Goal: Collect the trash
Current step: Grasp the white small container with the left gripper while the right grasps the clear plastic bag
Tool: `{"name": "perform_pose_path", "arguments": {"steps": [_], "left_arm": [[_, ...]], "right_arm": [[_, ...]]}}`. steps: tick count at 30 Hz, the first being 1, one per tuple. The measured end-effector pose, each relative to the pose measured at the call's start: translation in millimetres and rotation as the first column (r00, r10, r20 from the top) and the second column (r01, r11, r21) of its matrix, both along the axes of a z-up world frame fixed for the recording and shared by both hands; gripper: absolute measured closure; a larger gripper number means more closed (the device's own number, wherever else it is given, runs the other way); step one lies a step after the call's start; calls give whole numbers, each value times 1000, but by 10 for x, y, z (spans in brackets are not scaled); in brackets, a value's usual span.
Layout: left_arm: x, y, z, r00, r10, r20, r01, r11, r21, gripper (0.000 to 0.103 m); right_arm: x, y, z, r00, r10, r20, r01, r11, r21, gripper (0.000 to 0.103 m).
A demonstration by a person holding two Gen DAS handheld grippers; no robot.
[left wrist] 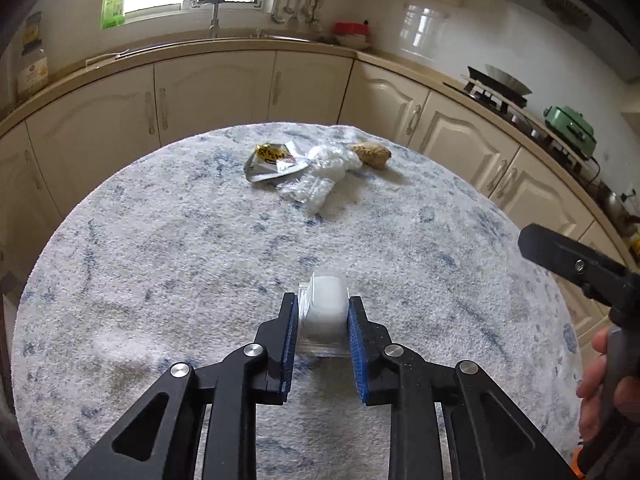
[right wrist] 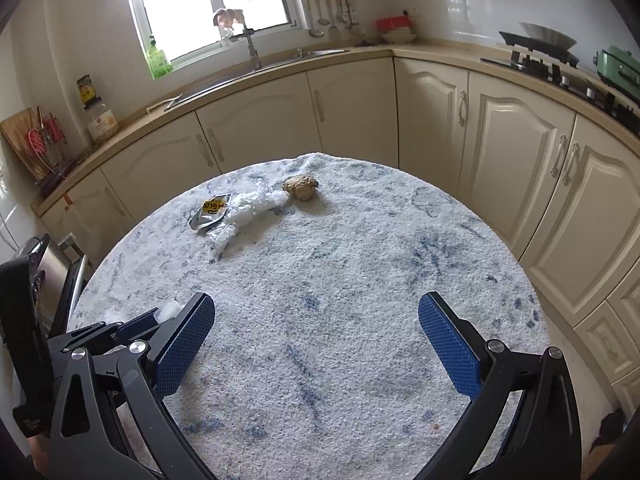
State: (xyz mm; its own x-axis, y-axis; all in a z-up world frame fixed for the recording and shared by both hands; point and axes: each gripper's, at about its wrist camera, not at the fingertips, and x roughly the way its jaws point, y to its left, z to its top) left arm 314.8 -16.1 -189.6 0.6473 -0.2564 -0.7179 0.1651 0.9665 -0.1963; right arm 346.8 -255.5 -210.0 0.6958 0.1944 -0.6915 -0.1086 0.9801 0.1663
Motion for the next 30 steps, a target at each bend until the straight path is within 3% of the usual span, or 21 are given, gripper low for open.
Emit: {"name": "perform_pose_path", "arguments": {"steps": [8,15,19,24,26,28,30], "left_arm": [[185,472,218,995,72,70,-70,997,-34,83],[338,782,243,979,149,141,-140,987,-74,83],[376,839,161,980,149,131,-138,986,-92,83],[395,807,134,985,113,128,-103,991,-81,83],[392,804,134,986,106,128,-96,992,-81,83],[386,813,128,986,107,129,-97,992,-79,83],[376,822,114,986,110,123,-100,991,-85,83]], "right_arm": [[475,441,-84,997,67,-37,-68,997,-26,0],[1068,645,-222,995,39,-92,-40,999,-7,1],[1379,776,-379,990,28,-141,-28,1000,-3,19],[1617,934,-531,985,19,-169,-15,1000,23,33],[1640,1014,-542,989,22,-149,-24,1000,-6,50],[1630,996,-540,988,34,-151,-29,999,31,69],[1574,972,-532,987,52,-150,-44,997,56,73]]}}
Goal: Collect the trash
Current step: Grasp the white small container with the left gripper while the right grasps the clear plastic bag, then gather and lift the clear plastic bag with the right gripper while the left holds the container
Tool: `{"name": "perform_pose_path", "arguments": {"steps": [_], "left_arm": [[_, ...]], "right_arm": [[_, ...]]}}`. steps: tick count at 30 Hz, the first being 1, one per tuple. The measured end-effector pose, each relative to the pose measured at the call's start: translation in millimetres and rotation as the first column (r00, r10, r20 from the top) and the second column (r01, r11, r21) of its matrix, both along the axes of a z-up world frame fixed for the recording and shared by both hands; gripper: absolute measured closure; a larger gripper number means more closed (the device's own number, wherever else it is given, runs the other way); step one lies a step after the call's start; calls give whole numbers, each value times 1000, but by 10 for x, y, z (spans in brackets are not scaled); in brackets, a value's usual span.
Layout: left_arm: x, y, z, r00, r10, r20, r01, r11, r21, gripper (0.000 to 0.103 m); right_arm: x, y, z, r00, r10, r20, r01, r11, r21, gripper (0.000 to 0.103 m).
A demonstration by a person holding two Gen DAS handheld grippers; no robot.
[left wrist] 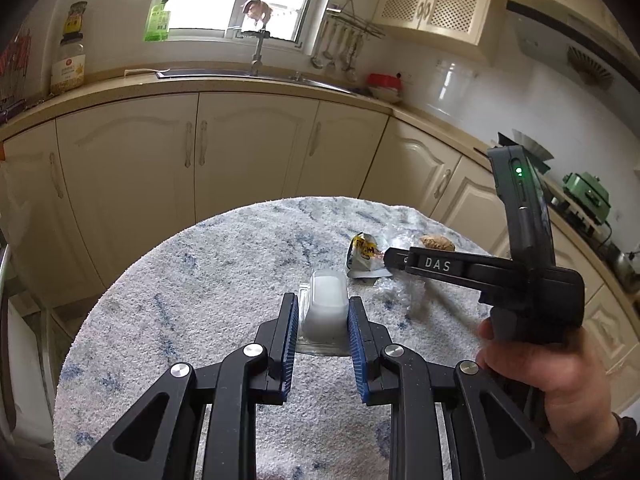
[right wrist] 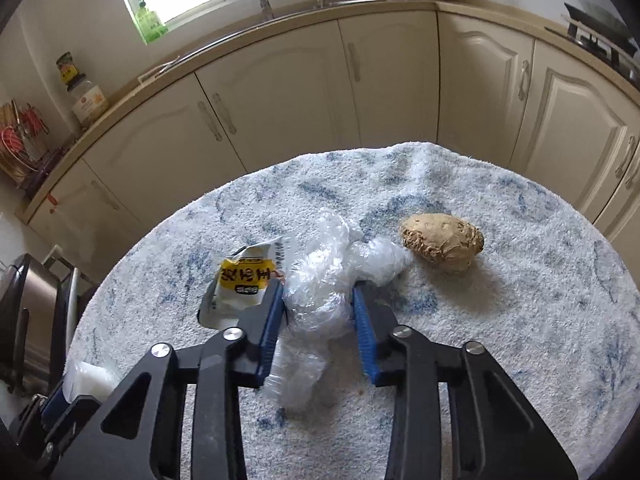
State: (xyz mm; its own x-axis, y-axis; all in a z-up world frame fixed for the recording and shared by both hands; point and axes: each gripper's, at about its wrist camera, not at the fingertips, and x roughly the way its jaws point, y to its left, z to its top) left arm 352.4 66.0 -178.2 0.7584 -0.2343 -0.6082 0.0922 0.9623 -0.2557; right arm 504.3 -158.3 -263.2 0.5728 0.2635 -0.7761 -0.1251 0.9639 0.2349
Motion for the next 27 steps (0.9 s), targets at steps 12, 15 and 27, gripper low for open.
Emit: {"name": "perform_pose_path", "arguments": {"steps": [12,15,27], "left_arm": [[-59,-141,-12,1000,-22,7,22,1000,16,83],[-59,-159,-19,1000,-24,9,24,999,23,83],[-60,-184,-42,1000,-28,7,28,999,35,83]], "right_arm": [[-404,-234,5,999,27,-31,-25,998,59,60],[-410,-298,1,999,1,-34,3,993,116,52],[-342,-203,6,1000,1,10,-1,1000,-10,67]]}}
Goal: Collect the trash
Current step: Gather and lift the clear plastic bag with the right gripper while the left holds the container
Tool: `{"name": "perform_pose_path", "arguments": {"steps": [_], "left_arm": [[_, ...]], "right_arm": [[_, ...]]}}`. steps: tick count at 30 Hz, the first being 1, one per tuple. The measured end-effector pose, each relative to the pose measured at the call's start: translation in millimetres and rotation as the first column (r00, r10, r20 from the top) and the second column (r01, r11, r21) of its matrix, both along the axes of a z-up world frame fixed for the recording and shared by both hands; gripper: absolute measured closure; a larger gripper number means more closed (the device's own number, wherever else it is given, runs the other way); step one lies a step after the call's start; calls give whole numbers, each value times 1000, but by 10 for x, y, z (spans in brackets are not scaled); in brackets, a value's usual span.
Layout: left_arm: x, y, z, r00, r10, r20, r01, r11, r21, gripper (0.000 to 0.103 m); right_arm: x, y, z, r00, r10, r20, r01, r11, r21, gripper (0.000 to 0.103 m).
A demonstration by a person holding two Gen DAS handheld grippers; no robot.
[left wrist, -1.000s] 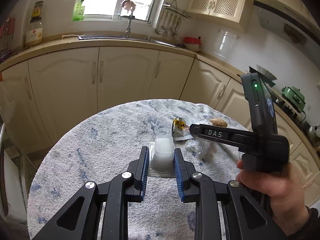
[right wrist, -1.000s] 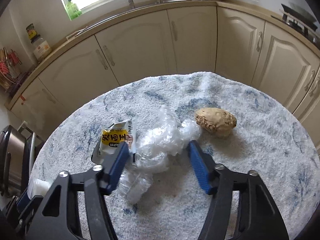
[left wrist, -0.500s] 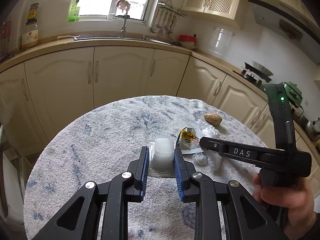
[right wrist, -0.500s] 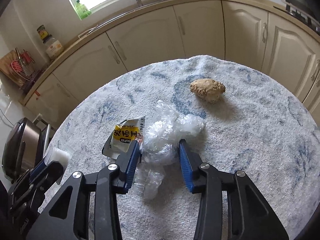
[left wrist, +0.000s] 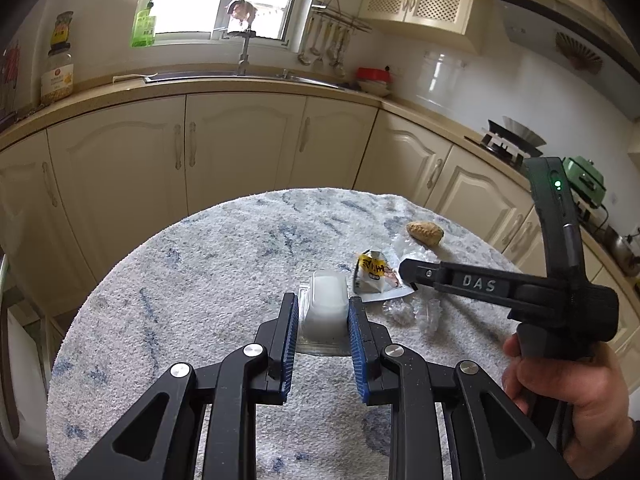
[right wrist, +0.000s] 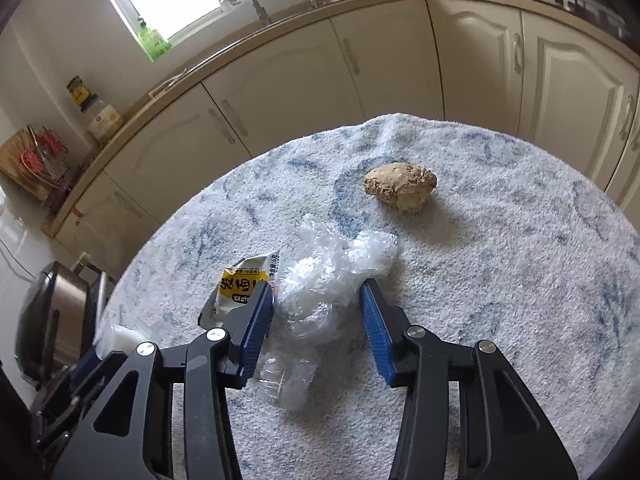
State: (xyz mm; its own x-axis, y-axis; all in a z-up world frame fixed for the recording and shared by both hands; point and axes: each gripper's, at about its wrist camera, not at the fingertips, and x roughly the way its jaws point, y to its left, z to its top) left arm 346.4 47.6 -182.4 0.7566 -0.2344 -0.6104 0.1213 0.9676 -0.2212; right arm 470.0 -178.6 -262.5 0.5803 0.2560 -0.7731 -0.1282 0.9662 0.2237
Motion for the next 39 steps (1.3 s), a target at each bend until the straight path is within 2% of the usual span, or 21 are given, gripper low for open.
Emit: {"name": "perform_pose_path", "arguments": {"steps": [1,3,6,10,14,19,27,31,36,39], "left_arm": [[1,-6,-4,1000,-3,-2,3,1000,-1,83],[-2,-8,-6,1000,-5,-4,5,1000,0,83],[0,-7,-12,1000,-5,-8,5,1000,2,83],[-6,-24,-3,1000,-10,-4,10,1000,4,83],[-5,-42,-16,1000,-15,-8,15,1000,6,83],[-8,-60,-14,1000,-15,-6,15,1000,11,83],[-2,-61,-21,1000,-18,-8,18,1000,13,83],[2,-64,-25,1000,-20,-8,20,1000,16,83],[4,-69,-26,1000,-21,-8,21,1000,19,83],[11,-68,-29,1000,-24,-7,25,1000,19,83]], "right_arm": [[-6,31,-8,1000,7,12,-7,1000,-30,70],[-37,23,5,1000,19,19,-19,1000,-7,77],[-132,-51,45,999,32,21,-34,998,60,77],[-206,-163,14,999,34,-12,-33,994,107,77],[-220,-305,-58,998,24,-58,-12,978,210,74],[-224,-304,-37,998,26,-60,-13,978,211,76],[-212,-472,-109,994,13,-108,25,938,346,75],[-224,-426,-86,995,21,-95,9,952,307,76],[-204,-471,-108,993,11,-113,30,935,354,74],[-220,-422,-79,996,12,-88,15,954,299,76]]}}
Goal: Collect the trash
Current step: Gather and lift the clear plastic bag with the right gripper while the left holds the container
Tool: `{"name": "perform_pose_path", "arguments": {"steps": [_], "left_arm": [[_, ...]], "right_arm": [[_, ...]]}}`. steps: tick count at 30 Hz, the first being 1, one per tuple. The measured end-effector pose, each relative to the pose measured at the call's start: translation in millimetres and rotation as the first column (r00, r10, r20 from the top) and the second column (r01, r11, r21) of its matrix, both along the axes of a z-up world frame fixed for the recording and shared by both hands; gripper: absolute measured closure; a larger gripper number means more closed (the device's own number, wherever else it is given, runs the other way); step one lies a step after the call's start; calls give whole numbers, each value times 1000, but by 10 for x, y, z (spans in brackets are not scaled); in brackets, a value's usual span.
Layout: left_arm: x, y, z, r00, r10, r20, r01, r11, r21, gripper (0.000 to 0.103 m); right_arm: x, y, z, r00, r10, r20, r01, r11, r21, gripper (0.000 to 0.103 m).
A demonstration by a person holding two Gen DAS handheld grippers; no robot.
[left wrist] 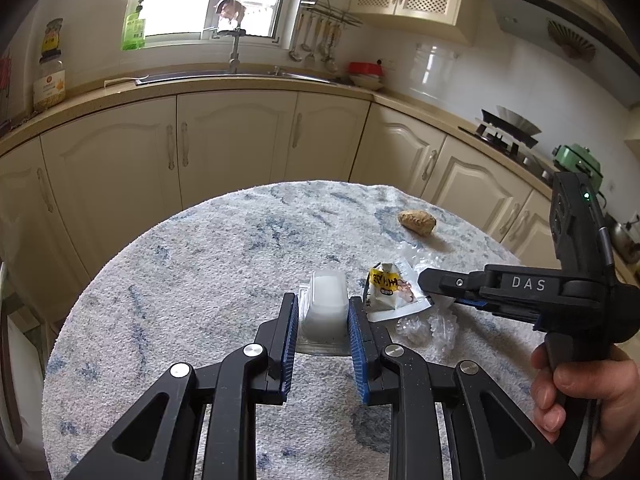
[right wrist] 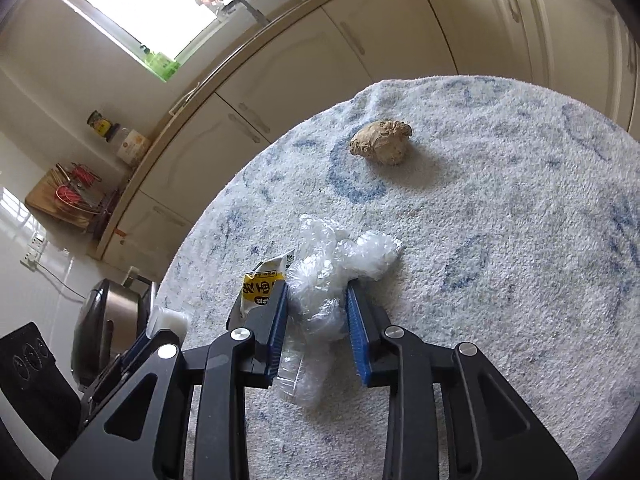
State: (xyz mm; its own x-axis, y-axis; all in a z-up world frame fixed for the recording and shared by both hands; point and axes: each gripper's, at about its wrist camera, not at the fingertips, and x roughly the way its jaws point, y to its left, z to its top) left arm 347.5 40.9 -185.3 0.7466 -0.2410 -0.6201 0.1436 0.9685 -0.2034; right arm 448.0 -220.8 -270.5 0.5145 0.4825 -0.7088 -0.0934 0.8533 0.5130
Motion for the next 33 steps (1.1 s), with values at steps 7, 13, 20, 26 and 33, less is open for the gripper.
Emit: {"name": "perform_pose_path", "arguments": {"steps": [7,13,20,26,33], "left_arm": [[-4,0,6,1000,0,6,0,1000,6,83],[-15,-2,34,1000,-5,19,5,1000,12,83],[-25,48,51,1000,8,24,-8,1000,8,83],[-32,45,52,1000,5,20,-5,1000,16,83],[-105,35,63,1000,-6,19,6,1000,26,83]], "right_arm": [[-139,2,111,998,-1,58,5,998,-63,78],[-245,-206,104,1000,-23,10,23,998,-62,71],[-286,-371,26,998,-61,-13,61,998,8,58],[-267,-214,69,999,-22,33,25,995,-100,79],[-506,-377,290,995,-20,97,23,999,-33,83]]}}
